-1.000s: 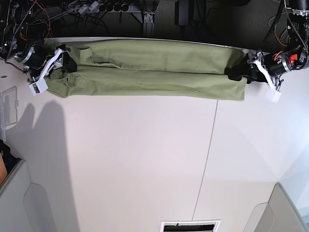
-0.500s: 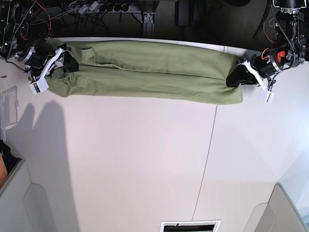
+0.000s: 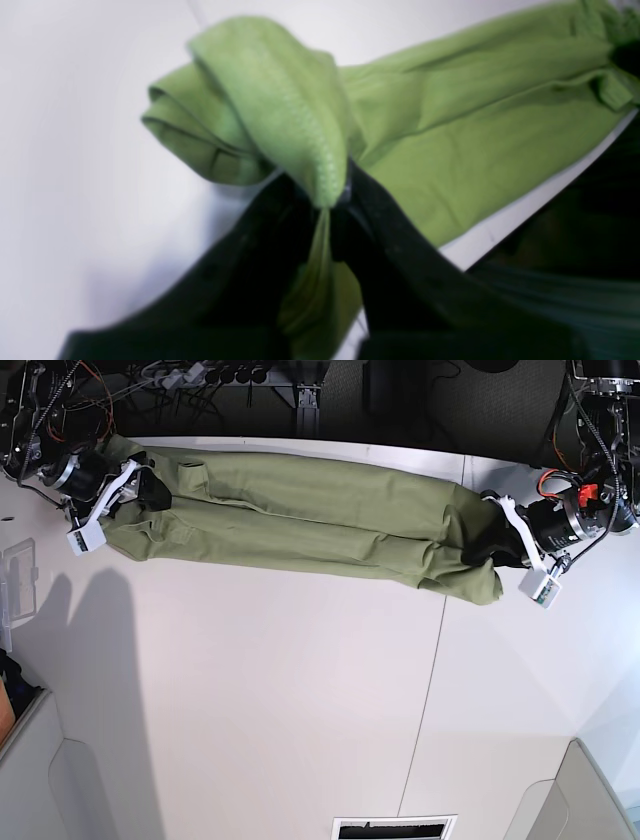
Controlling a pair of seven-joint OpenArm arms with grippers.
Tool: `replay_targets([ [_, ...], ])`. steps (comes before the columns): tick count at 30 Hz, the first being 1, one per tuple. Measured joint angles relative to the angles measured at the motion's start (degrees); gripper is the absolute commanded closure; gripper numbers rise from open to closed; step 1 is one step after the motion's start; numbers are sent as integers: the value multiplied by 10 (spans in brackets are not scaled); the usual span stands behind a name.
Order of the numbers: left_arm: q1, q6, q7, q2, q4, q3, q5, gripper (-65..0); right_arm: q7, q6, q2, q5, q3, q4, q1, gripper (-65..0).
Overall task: Layout the t-shirt on the table in an organized manner, then fold the t-shirt properly
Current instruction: 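Grasp the strip's end with the left gripper, right gripper holding the other end, then fold the strip end with the left gripper toward the right gripper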
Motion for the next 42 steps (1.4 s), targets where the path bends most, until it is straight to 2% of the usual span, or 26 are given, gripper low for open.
replay_targets([
  [4, 1, 28, 3, 22, 76, 57, 34, 0, 2, 0, -12, -2, 0, 0, 0, -352],
  [9, -1, 72, 1, 71, 105, 158, 124, 0, 4, 0, -21, -12, 0, 0, 0, -352],
  [16, -8, 78, -23, 158, 87, 231, 221, 0, 6, 0, -21, -15, 0, 0, 0, -352],
  [17, -12, 78, -24, 166, 76, 238, 227, -17, 6, 0, -21, -15, 0, 0, 0, -352],
  [18, -17, 77, -33, 172, 63, 244, 234, -93, 6, 0, -21, -15, 0, 0, 0, -352],
  [20, -24, 78, -47, 183, 31, 255, 243, -284, 6, 0, -21, -15, 0, 0, 0, -352],
  [21, -28, 78, -49, 189, 14, 260, 244, -361, 6, 0, -21, -15, 0, 0, 0, -352],
  [22, -31, 78, -49, 194, -2, 266, 245, -402, 6, 0, -21, -15, 0, 0, 0, -352],
  [31, -45, 78, -49, 257, -14, 284, 233, -406, 7, 0, -21, -17, 0, 0, 2, -352],
  [34, -49, 77, -50, 261, -10, 284, 210, -406, 7, 0, -21, -17, 0, 0, 2, -352],
  [42, -49, 73, -40, 258, 24, 259, 200, -406, -11, 0, -23, -3, 19, 25, 0, -352],
])
